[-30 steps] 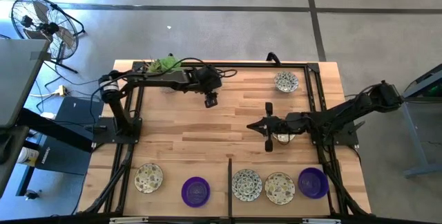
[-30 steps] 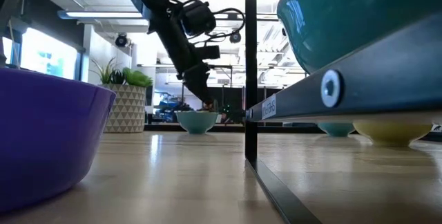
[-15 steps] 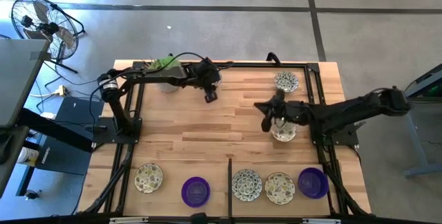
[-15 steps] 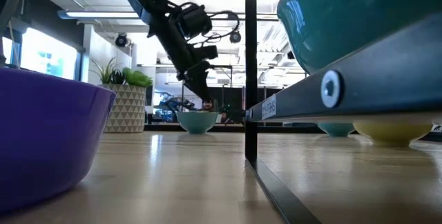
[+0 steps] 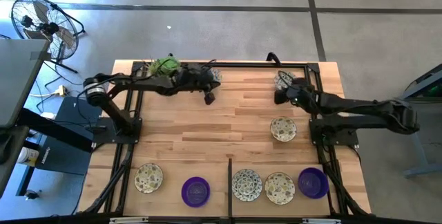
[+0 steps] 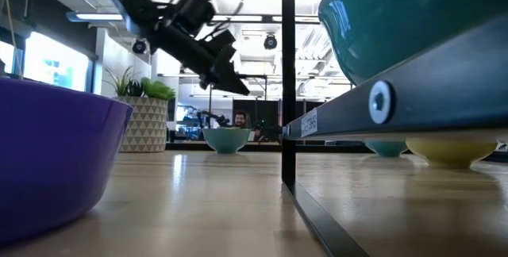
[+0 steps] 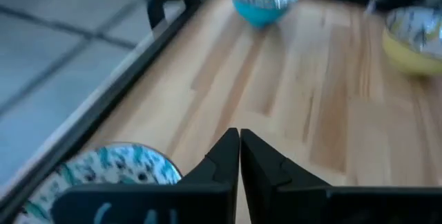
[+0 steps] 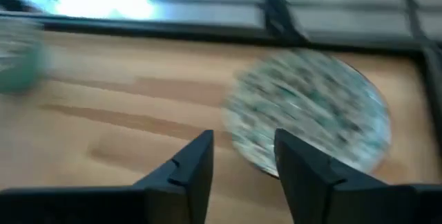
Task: Pick & Place Mini bowls
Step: Stack the right blue patterned bowl on the blue patterned bowl on the shelf
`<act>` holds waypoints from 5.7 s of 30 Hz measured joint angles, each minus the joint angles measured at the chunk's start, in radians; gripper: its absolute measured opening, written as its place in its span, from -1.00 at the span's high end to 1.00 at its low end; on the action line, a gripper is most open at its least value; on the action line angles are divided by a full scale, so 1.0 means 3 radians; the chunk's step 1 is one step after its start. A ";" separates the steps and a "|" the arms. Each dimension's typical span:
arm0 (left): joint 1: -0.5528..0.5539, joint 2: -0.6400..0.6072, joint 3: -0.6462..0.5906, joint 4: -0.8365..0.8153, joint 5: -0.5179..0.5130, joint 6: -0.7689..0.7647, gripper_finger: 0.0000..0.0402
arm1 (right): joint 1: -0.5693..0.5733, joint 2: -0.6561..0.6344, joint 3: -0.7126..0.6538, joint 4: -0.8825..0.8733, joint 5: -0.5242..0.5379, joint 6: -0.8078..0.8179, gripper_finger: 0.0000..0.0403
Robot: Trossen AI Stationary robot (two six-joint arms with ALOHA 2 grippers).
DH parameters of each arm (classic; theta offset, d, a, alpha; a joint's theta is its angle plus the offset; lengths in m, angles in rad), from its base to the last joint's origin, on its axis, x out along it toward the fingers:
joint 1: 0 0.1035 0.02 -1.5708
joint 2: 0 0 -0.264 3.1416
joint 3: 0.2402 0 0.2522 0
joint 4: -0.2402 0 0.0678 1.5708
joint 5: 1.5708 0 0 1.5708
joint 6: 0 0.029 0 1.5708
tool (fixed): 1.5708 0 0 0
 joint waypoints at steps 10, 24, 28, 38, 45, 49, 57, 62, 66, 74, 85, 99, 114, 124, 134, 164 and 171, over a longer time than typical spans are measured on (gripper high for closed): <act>-0.0048 -0.0289 -0.0812 0.0900 -0.0150 -0.0091 0.94 | -0.0915 0.0113 0.0000 -0.0556 -0.0127 0.0405 0.18; -0.0050 -0.0291 -0.0940 0.1307 0.0024 0.0006 0.94 | -0.1192 0.0605 0.0000 -0.0091 -0.0223 0.0508 0.34; -0.0051 -0.0291 -0.0940 0.1294 0.0027 0.0005 0.94 | -0.1192 0.0825 0.0000 0.0071 -0.0224 0.0542 0.34; -0.0050 -0.0291 -0.0988 0.1268 0.0029 -0.0022 0.94 | -0.1249 0.1213 -0.0001 0.0474 -0.0335 0.0539 0.46; -0.0050 -0.0277 -0.1466 0.2349 -0.0351 -0.0244 0.94 | -0.1247 0.1308 0.0003 0.0685 -0.0385 0.0473 0.89; -0.0049 -0.0269 -0.1559 0.2424 -0.0592 -0.0142 0.94 | -0.1246 0.1305 0.0005 0.0822 -0.0436 0.0377 0.93; -0.0049 -0.0342 -0.1613 0.2448 -0.0702 -0.0069 0.94 | -0.1112 0.1267 0.0265 0.0851 -0.0883 0.0024 0.96; -0.0048 -0.0342 -0.1613 0.2558 -0.0477 -0.0082 0.94 | -0.0830 0.1265 0.0737 0.0497 -0.1182 -0.0333 0.93; -0.0049 -0.0342 -0.1613 0.2590 -0.0251 -0.0089 0.94 | -0.0471 0.1340 0.1105 0.0117 -0.1323 -0.0495 0.92; -0.0049 -0.0342 -0.1613 0.2643 0.0022 -0.0049 0.94 | 0.0221 0.2015 0.1577 -0.0236 -0.1546 -0.0707 0.93; -0.0049 -0.0342 -0.1613 0.2604 0.0043 0.0004 0.94 | 0.0609 0.2522 0.1893 -0.0316 -0.1719 -0.0977 0.95; -0.0050 -0.0342 -0.1613 0.2522 0.0051 0.0008 0.94 | 0.0511 0.2534 0.1873 -0.0240 -0.1722 -0.0971 0.93; -0.0051 -0.0342 -0.1611 0.2513 0.0136 -0.0167 0.94 | 0.0397 0.2569 0.1668 0.0060 -0.1894 -0.0876 0.79; -0.0051 -0.0342 -0.1559 0.2211 0.0219 -0.0494 0.94 | 0.0391 0.2411 0.1668 0.0037 -0.1688 -0.0992 0.44; -0.0053 -0.0342 -0.1521 0.2120 0.0594 -0.0509 0.94 | 0.0762 0.1821 0.1668 -0.0031 -0.1546 -0.1757 0.22; -0.0053 -0.0340 -0.1527 0.2112 0.0600 -0.0482 0.94 | 0.1767 0.2578 0.1774 -0.0394 -0.0817 -0.2704 0.17; -0.0053 -0.0340 -0.1527 0.2095 0.0601 -0.0481 0.94 | 0.1606 0.2686 0.1775 -0.0417 -0.1071 -0.2806 0.47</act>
